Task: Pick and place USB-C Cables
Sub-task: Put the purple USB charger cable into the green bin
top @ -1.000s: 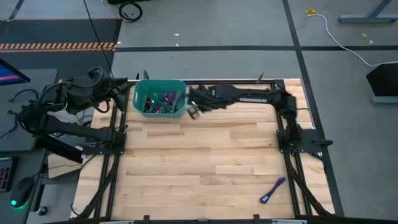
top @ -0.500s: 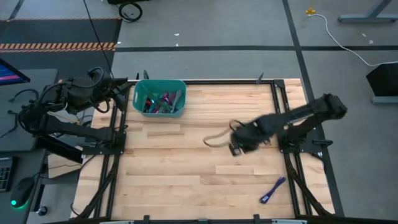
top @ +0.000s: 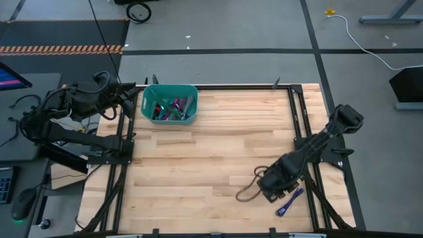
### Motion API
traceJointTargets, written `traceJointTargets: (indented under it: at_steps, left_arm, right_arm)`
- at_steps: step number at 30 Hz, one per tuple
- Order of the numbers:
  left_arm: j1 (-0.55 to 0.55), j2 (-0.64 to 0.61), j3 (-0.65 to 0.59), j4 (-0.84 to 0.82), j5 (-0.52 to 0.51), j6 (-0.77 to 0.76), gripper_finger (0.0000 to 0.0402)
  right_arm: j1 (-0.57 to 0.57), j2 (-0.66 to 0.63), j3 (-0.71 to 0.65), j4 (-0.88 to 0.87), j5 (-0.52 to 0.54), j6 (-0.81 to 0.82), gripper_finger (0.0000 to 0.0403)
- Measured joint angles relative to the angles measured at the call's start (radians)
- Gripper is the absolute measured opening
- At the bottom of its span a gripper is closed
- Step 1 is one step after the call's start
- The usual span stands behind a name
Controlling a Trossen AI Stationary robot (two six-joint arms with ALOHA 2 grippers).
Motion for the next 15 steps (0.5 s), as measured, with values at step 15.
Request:
traceJointTargets:
  at_steps: [15]
  left_arm:
    - [0.000,0.000,0.000,0.000,0.000,-0.027,0.0133]
  right_arm:
    - [0.181,0.237,0.000,0.072,0.016,-0.602,0.0205]
